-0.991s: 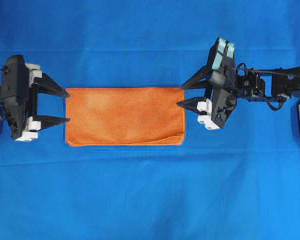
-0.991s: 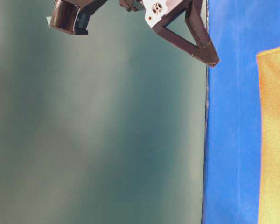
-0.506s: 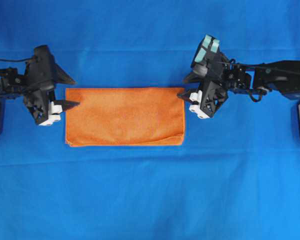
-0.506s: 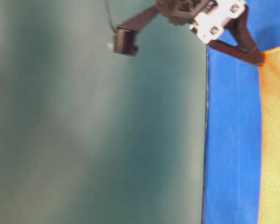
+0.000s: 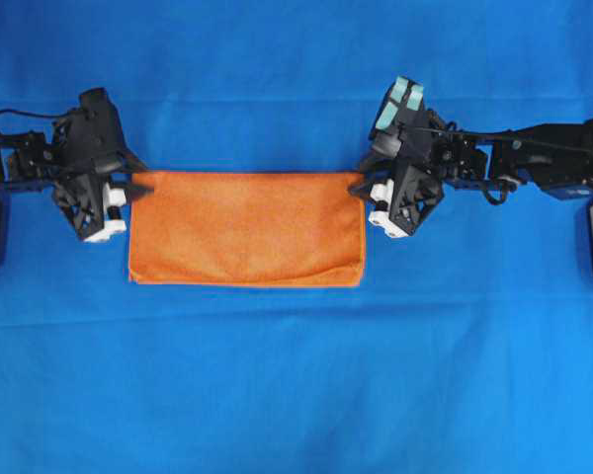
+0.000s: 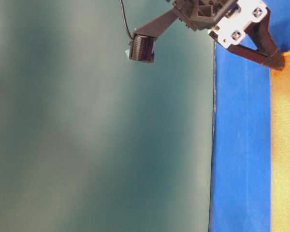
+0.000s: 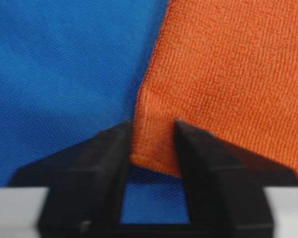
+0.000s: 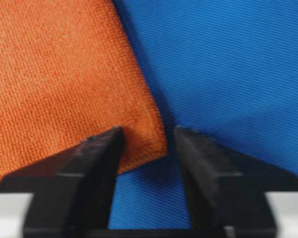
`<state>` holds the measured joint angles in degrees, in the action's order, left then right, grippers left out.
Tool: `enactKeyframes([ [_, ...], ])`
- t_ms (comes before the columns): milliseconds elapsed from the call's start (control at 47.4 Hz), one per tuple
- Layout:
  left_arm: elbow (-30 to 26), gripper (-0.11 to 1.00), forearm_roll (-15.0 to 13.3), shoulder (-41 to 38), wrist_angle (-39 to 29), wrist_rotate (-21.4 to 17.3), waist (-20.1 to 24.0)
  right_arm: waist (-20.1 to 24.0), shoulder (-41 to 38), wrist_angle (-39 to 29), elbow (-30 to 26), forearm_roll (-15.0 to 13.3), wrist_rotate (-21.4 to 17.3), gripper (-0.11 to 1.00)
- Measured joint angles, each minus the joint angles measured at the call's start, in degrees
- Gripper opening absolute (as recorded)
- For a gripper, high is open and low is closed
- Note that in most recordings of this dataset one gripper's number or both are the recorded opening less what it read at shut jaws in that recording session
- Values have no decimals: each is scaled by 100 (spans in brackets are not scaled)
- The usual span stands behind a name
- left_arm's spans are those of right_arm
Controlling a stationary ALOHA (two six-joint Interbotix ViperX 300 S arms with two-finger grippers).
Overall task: Fold the orange towel.
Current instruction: 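Grasp the folded towel's left and right ends with both grippers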
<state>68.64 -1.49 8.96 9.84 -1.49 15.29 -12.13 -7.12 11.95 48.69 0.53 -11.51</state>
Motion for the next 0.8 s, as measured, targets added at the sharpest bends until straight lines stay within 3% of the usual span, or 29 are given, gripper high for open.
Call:
enactKeyframes([
  [127,0,6,-9,0,0,9,9,18,-176,167,-79,-70,0,9],
  [169,0,4,0,0,-26,0,9,18,-193,185,-88,-79,0,3],
  [612,-53,3,-9,18,-255,0,26,35,-202,202,-88,-88,-44,3],
  [802,-255,3,0,387,-765,26,26,35,53,-9,-70,-88,-35,3],
])
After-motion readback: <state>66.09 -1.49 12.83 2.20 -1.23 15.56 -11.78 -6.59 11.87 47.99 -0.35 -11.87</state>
